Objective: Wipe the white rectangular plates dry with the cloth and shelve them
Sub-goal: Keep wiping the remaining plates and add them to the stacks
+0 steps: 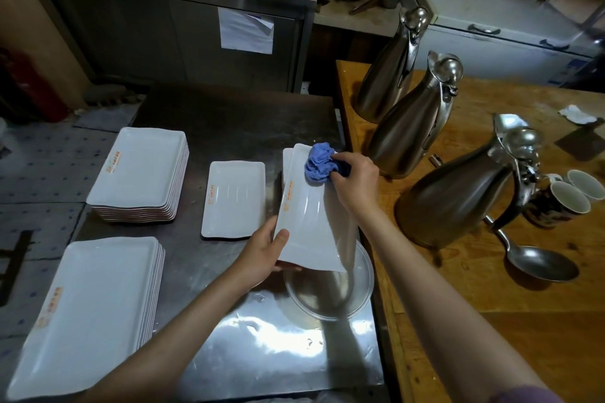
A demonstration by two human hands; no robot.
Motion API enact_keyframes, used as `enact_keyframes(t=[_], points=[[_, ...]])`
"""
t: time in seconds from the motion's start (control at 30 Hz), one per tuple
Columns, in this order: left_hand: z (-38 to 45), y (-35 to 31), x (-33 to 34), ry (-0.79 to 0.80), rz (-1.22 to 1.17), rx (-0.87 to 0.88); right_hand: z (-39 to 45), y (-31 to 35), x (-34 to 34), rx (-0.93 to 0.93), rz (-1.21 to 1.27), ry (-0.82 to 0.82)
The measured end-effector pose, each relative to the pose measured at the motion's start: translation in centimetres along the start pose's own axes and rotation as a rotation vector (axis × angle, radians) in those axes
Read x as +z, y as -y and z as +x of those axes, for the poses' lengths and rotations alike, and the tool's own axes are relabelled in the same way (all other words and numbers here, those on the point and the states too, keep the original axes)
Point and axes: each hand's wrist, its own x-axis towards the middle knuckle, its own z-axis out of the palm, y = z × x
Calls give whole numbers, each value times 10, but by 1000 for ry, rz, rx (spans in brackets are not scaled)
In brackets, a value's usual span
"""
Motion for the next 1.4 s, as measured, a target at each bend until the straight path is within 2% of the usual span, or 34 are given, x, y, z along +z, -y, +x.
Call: enact_keyframes(t=[0.23,0.53,0.73,0.93,1.13,1.27,1.4], points=[[5,4,0,-6,16,-5,-16,8,5,-102,70,103],[9,9,-6,-75,54,70,-62,7,15,-257,101,207],[10,14,-12,-115,-8,9,-79,-2,16,-385,105,258],[11,15,-20,-170,-41,23,-80,-11,15,-422,12,369],[13,21,-30,-208,-40,15,-79,-16,22,-547,-122,343],[13,25,-39,-206,-116,-3,-73,-14,28,-479,-78,286],[13,31,-54,-238,-218,-50,-69,-8,31,-236,100,183]])
